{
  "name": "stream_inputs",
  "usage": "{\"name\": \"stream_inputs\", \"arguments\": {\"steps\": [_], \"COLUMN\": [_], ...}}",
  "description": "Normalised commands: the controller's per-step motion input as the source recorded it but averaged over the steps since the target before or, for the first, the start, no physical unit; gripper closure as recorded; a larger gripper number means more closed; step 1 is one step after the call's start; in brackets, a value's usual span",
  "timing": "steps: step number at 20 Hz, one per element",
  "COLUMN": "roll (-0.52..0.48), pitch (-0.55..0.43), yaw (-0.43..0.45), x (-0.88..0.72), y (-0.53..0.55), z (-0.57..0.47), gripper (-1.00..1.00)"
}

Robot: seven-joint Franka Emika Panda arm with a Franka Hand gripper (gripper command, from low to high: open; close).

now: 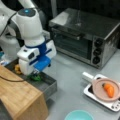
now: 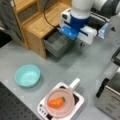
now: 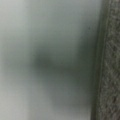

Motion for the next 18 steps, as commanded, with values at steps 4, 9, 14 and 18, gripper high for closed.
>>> {"name": "stream_inputs", "arguments": {"steps": [4, 9, 14, 18], "roll": [0.007, 0.009, 0.009, 0.009], "pitch": [-0.034, -0.033, -0.033, -0.033], "yaw": [-0.101, -0.104, -0.104, -0.104], "x": [0.05, 0.05, 0.05, 0.05], "y": [0.11, 0.11, 0.11, 0.11], "z": [-0.04, -0.04, -0.04, -0.04], "gripper": [-1.00, -1.00, -1.00, -1.00]}}
